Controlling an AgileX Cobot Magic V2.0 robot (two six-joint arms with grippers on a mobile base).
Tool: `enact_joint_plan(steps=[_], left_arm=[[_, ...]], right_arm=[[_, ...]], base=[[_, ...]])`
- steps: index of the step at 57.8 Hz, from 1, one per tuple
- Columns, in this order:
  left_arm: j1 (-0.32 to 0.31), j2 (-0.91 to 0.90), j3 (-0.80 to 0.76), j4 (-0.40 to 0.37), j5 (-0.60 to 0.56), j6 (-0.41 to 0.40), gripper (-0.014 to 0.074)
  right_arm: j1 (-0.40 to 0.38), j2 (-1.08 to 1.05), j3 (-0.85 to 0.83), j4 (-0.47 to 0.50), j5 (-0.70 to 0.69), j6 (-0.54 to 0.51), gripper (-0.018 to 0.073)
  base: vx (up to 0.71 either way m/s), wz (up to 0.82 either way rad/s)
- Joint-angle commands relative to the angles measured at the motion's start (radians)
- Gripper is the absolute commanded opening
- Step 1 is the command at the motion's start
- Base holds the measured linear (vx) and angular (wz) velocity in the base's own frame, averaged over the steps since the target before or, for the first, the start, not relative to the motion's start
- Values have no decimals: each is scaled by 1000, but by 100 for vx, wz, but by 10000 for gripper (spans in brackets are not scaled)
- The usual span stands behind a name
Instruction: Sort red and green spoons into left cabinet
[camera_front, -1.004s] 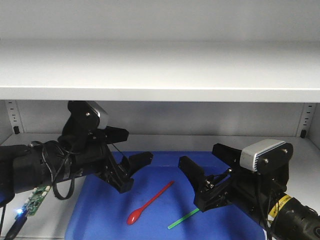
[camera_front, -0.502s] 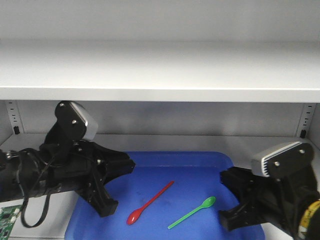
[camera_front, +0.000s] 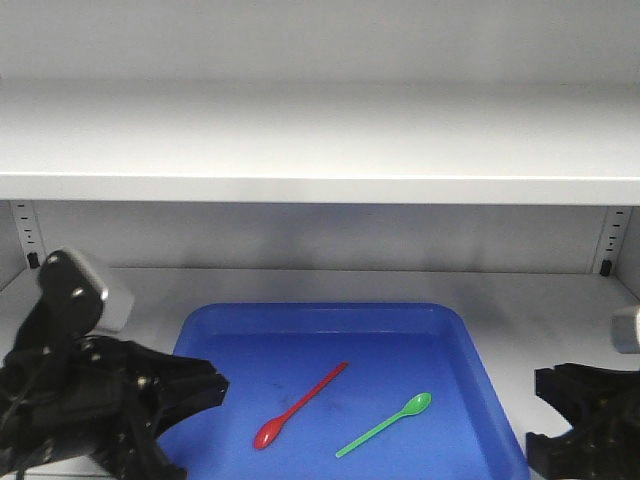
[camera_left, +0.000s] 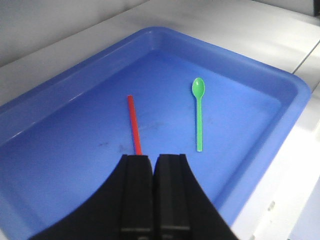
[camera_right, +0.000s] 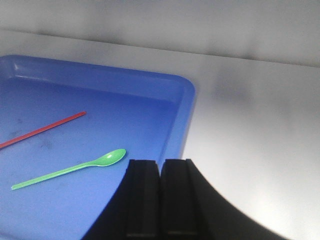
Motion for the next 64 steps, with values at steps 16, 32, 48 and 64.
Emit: enact_joint_plan(steps=[16,32,48,64], left_arm=[[-8,-249,155,-48,-105,-52,-1],[-8,-338,186,-48,-103,-52,-1],[-8,-340,186,-47,-96,-52,-1],[-8,-340,186,-47,-97,-52,-1]], right_arm=[[30,-146,-30,15,69,-17,-4],[30,-165,-30,21,70,-17,-4],[30,-165,-30,21,70,-17,-4],[30,-165,-30,21,70,-17,-4]], base=[[0,0],[0,0],[0,0],[0,0]])
